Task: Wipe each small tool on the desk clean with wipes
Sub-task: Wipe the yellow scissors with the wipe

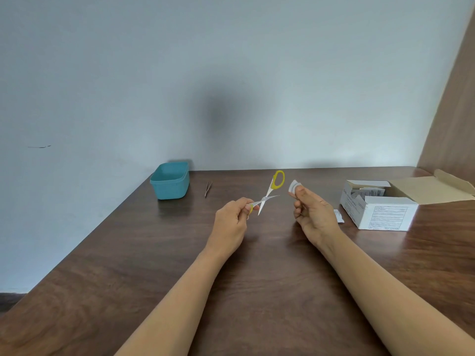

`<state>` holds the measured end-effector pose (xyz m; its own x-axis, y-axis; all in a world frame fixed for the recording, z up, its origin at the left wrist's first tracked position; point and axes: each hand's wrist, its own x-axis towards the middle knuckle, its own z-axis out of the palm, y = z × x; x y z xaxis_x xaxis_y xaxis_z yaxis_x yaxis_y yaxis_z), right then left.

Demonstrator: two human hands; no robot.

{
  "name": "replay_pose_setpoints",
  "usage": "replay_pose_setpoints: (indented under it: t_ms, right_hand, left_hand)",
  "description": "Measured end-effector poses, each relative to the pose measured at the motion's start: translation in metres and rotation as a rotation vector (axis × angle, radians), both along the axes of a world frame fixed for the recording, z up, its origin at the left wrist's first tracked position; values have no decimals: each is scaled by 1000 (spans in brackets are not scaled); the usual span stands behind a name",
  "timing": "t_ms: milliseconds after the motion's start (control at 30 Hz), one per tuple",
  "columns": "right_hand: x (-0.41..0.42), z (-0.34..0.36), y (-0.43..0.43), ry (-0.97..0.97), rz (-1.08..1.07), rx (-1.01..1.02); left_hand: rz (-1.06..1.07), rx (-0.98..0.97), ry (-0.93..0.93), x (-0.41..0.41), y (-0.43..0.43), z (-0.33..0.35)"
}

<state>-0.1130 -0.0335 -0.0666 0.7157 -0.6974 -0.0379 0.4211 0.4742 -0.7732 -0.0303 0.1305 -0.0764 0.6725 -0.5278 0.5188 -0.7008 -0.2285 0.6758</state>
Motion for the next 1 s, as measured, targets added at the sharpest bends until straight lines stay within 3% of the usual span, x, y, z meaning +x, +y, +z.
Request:
replay_pose_setpoints:
  t_ms: [267,467,1000]
  right_hand:
    - [2,-2,-1,54,22,-112]
    - [2,-3,-1,34,-37,-90]
    - [0,-1,-1,67,43,-141]
  left_hand:
    - [-23,55,-54,1,0,0]
    - [-23,54,-66,1,-1,-1]
    - [-26,79,-64,5,-2,-4]
